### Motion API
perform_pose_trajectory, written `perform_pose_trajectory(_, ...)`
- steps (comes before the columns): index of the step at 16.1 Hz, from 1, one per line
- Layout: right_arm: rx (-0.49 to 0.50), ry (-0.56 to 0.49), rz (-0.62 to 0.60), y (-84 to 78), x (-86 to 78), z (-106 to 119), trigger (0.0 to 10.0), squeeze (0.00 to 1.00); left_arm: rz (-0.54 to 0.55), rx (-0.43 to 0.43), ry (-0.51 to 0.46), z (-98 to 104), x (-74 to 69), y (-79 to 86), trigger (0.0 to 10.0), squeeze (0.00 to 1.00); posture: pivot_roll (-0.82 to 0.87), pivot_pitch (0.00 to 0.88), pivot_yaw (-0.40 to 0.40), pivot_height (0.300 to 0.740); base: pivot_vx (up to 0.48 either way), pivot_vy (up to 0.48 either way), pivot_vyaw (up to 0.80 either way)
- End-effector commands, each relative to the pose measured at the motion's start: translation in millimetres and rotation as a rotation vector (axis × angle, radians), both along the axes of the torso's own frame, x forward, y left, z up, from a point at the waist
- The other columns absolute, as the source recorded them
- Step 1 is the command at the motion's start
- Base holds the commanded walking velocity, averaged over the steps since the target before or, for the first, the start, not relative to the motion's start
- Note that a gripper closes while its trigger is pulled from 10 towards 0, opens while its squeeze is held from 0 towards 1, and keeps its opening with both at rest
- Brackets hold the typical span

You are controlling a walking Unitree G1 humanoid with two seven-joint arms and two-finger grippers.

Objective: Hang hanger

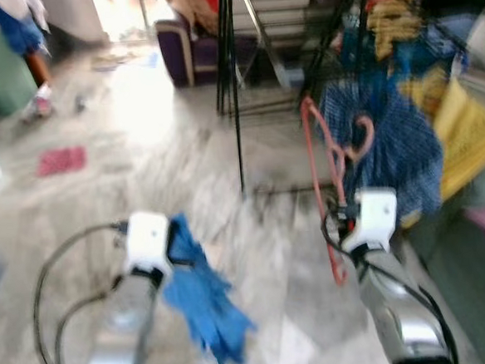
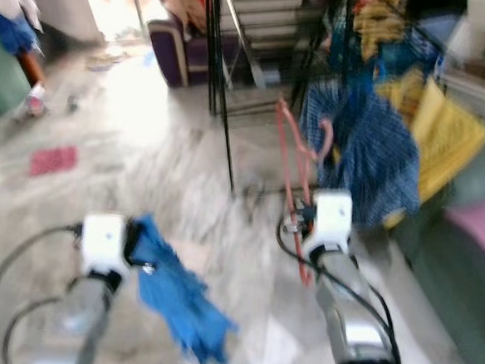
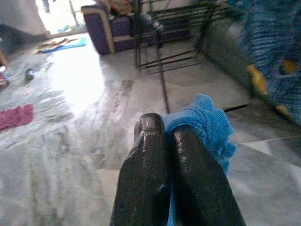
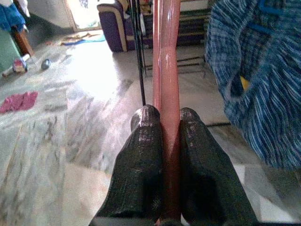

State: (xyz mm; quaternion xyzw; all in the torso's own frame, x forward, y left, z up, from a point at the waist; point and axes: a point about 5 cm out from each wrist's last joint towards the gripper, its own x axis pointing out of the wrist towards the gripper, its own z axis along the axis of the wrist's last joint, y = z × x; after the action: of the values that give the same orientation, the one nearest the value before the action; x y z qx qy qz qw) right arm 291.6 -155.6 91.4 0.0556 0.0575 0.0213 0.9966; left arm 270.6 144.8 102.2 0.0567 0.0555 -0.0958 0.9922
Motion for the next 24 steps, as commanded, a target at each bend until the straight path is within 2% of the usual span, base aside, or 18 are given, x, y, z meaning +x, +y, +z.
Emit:
perform_pose_trajectory(1,0.006,-0.012,0.001,1.9,1.1,2,10.0,0.0,-0.009,0.015,-0.06,16,6.3,-0.6,10.0,0.0,0.11,0.014,-0.038,0.74,-0.416,0.0,0.0)
perform_pose_trajectory(3,0.028,0.0,0.004,6.7,1.1,0,10.0,0.0,-0.028,0.012,-0.079,22,10.1,-6.2,10.0,0.0,0.11,0.022,-0.041,0.74,-0.416,0.0,0.0)
perform_pose_trajectory(6,0.019,0.005,-0.006,2.7,-0.3,-2,10.0,0.0,-0.054,0.014,-0.081,22,10.1,-11.5,10.0,0.0,0.1,0.028,-0.037,0.74,-0.412,0.0,0.0)
perform_pose_trajectory(11,-0.01,0.016,-0.031,-3.2,0.7,-4,10.0,0.0,-0.137,-0.003,-0.114,28,10.4,-20.7,10.0,0.0,0.1,0.032,-0.042,0.74,0.0,0.0,0.0)
perform_pose_trajectory(15,-0.022,0.013,-0.032,-4.3,3.8,-2,10.0,0.0,-0.157,0.01,-0.147,35,14.7,-19.6,10.0,0.0,0.1,0.033,-0.045,0.74,0.0,0.0,0.0)
perform_pose_trajectory(16,-0.051,0.031,-0.025,-6.4,4.2,-5,10.0,0.0,-0.223,0.069,-0.199,42,19.5,-23.7,10.0,0.0,0.1,0.035,-0.055,0.74,0.0,0.0,0.0)
perform_pose_trajectory(17,-0.121,0.087,0.027,-6.5,1.8,-12,10.0,0.0,-0.356,0.192,-0.296,54,27.6,-31.7,10.0,0.0,0.11,0.035,-0.06,0.74,0.0,0.0,0.0)
perform_pose_trajectory(18,-0.162,0.107,0.056,-7.6,-0.8,-15,10.0,0.0,-0.386,0.253,-0.325,59,32.7,-32.5,10.0,0.0,0.1,0.035,-0.063,0.74,0.0,0.0,0.0)
perform_pose_trajectory(19,-0.236,0.128,0.148,-14.1,-10.9,-19,10.0,0.0,-0.464,0.38,-0.399,71,45.6,-31.5,10.0,0.0,0.1,0.037,-0.064,0.74,0.0,0.0,0.0)
perform_pose_trajectory(20,-0.252,0.128,0.208,-22.1,-18.3,-19,10.0,0.0,-0.548,0.546,-0.461,77,52.1,-30.7,10.0,0.0,0.09,0.038,-0.061,0.74,0.0,0.0,0.0)
perform_pose_trajectory(21,-0.24,0.135,0.236,-28.2,-21.3,-18,10.0,0.0,-0.622,0.639,-0.455,73,54.1,-30.2,10.0,0.0,0.08,0.039,-0.06,0.74,0.0,0.0,0.0)
perform_pose_trajectory(22,-0.208,0.146,0.277,-41.5,-24.0,-14,10.0,0.0,-0.674,0.704,-0.42,69,60.7,-24.7,10.0,0.0,0.08,0.042,-0.055,0.74,0.0,0.0,0.0)
perform_pose_trajectory(23,-0.239,0.153,0.314,-56.2,-23.3,-9,10.0,0.0,-0.71,0.767,-0.409,66,65.9,-19.8,10.0,0.0,0.07,0.043,-0.044,0.74,0.0,0.0,0.0)
perform_pose_trajectory(24,-0.259,0.141,0.322,-61.2,-22.0,-5,10.0,0.0,-0.723,0.798,-0.407,65,66.8,-18.5,10.0,0.0,0.06,0.043,-0.04,0.74,0.0,0.0,0.0)
